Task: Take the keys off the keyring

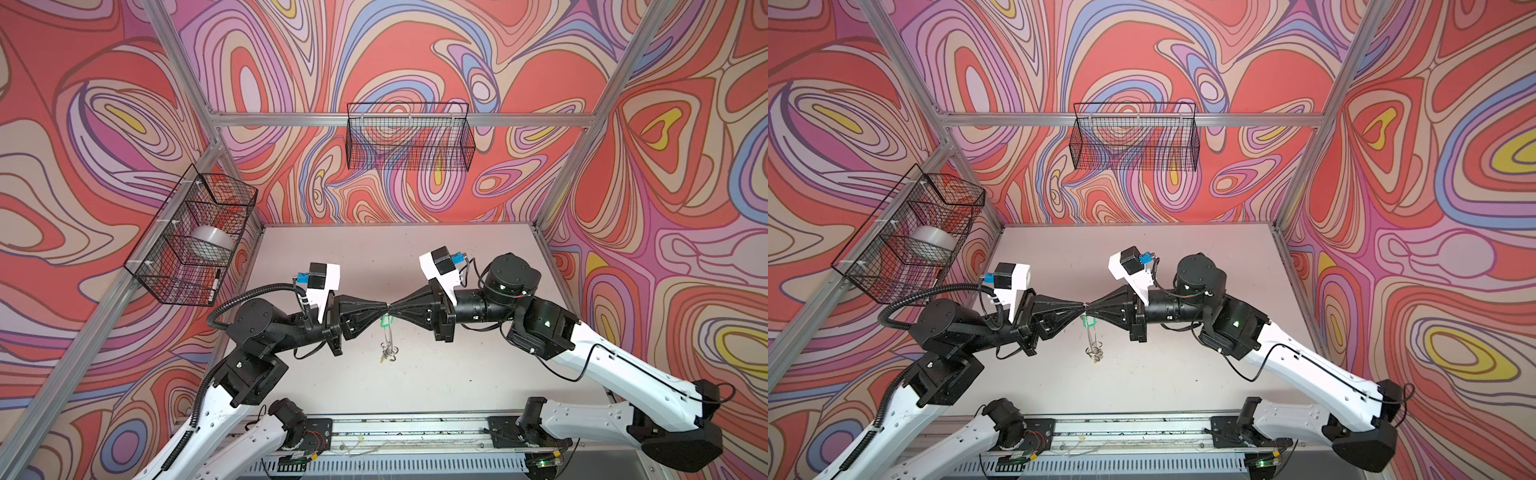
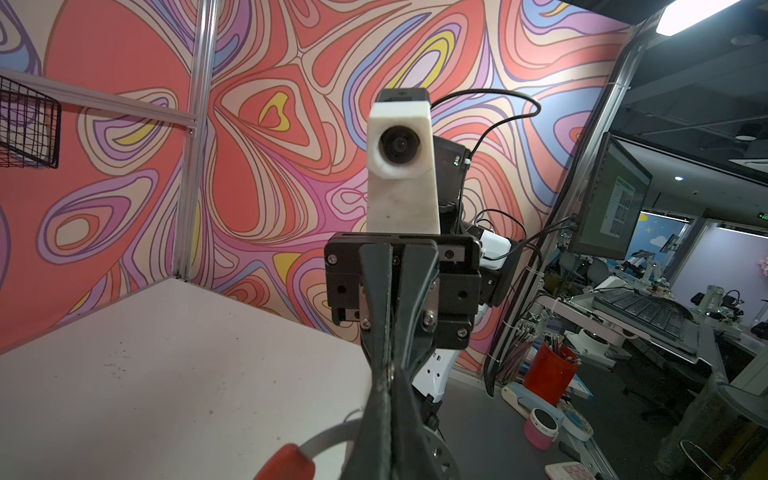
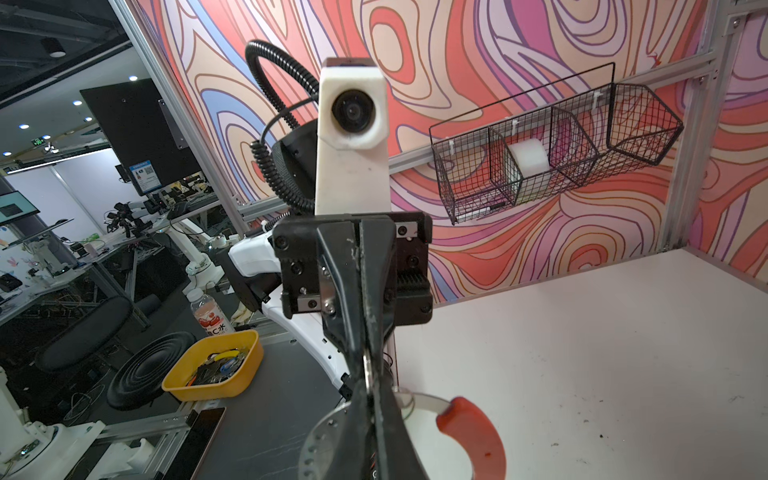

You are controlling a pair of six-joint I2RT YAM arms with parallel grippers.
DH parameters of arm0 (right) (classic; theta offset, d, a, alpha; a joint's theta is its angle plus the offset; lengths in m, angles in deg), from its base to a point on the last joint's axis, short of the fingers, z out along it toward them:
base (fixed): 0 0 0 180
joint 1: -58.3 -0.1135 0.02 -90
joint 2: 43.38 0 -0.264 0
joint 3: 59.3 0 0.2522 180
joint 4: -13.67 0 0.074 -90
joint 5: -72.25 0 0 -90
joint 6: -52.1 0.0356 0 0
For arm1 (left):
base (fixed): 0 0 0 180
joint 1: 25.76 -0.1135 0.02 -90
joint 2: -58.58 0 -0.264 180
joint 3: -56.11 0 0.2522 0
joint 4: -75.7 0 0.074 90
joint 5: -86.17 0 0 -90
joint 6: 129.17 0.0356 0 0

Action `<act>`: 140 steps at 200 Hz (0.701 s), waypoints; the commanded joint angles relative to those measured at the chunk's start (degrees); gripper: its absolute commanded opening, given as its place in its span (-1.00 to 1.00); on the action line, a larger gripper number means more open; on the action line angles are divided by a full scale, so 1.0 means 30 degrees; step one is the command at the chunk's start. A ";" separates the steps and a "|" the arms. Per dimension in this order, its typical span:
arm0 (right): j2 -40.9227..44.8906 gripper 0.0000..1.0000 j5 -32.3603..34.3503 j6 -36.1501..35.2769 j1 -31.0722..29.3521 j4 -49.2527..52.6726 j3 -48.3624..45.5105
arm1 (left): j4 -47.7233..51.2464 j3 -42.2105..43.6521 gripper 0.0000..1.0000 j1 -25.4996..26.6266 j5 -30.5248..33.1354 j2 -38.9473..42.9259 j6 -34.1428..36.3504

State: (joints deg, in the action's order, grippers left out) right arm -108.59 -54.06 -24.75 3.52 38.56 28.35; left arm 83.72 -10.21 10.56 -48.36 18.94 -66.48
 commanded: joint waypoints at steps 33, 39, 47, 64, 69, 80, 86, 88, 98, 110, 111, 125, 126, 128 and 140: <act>-0.0568 -1.00 0.1112 -0.2875 -0.0078 0.9198 0.3768 | 0.5544 -0.2391 -0.34 -0.0003 -0.0861 -0.0354 0.1871; -0.0851 -1.00 0.1217 -0.3303 -0.0086 1.0247 0.4383 | 0.6185 -0.2669 -0.33 -0.0013 -0.1084 -0.0516 0.2036; -0.1197 -1.00 0.1352 -0.3812 -0.0078 1.1612 0.5328 | 0.7126 -0.3100 -0.32 -0.0006 -0.1289 -0.0842 0.2307; -0.2057 -1.00 0.1568 -0.4578 -0.0078 1.3991 0.6968 | 0.9262 -0.3957 -0.32 -0.0020 -0.1509 -0.1436 0.2977; -0.2261 -1.00 0.1629 -0.4787 -0.0094 1.4558 0.7416 | 0.9639 -0.4161 -0.32 -0.0006 -0.1676 -0.1522 0.3151; -0.2708 -1.00 0.1651 -0.5136 -0.0078 1.5414 0.8260 | 1.0173 -0.4453 -0.30 -0.0005 -0.2227 -0.1690 0.3344; -0.2944 -1.00 0.1658 -0.5288 -0.0082 1.5822 0.8676 | 1.0377 -0.4559 -0.29 -0.0005 -0.2421 -0.1732 0.3458; -0.3022 -1.00 0.1671 -0.5334 -0.0087 1.5944 0.8819 | 1.0459 -0.4627 -0.28 -0.0005 -0.2465 -0.1744 0.3495; -0.3484 -1.00 0.1498 -0.5571 -0.0079 1.6632 0.9523 | 1.0884 -0.4853 -0.27 -0.0005 -0.2629 -0.1913 0.3673; -0.4063 -1.00 0.1212 -0.5814 -0.0078 1.7298 1.0306 | 1.1341 -0.5161 -0.28 -0.0006 -0.2857 -0.2176 0.3911; -0.4098 -1.00 0.1195 -0.5831 -0.0078 1.7354 1.0358 | 1.1373 -0.5174 -0.28 -0.0006 -0.2854 -0.2201 0.3914; -0.4599 -1.00 0.1067 -0.6041 -0.0078 1.7829 1.0943 | 1.1546 -0.5384 -0.31 -0.0005 -0.3194 -0.2442 0.3989; -0.4629 -1.00 0.1049 -0.6046 -0.0078 1.7854 1.0984 | 1.1563 -0.5403 -0.32 -0.0005 -0.3213 -0.2466 0.3983; -0.4660 -1.00 0.0999 -0.6073 -0.0078 1.7888 1.1095 | 1.1613 -0.5455 -0.32 0.0002 -0.3205 -0.2478 0.3993; -0.4956 -1.00 0.0829 -0.6177 -0.0078 1.8166 1.1491 | 1.1902 -0.5646 -0.35 0.0002 -0.3181 -0.2686 0.4135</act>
State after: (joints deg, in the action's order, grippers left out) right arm -122.12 -50.26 -40.73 3.48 87.92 59.98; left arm 115.22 -25.05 10.56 -55.42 11.62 -56.65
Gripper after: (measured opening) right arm 0.047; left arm 0.342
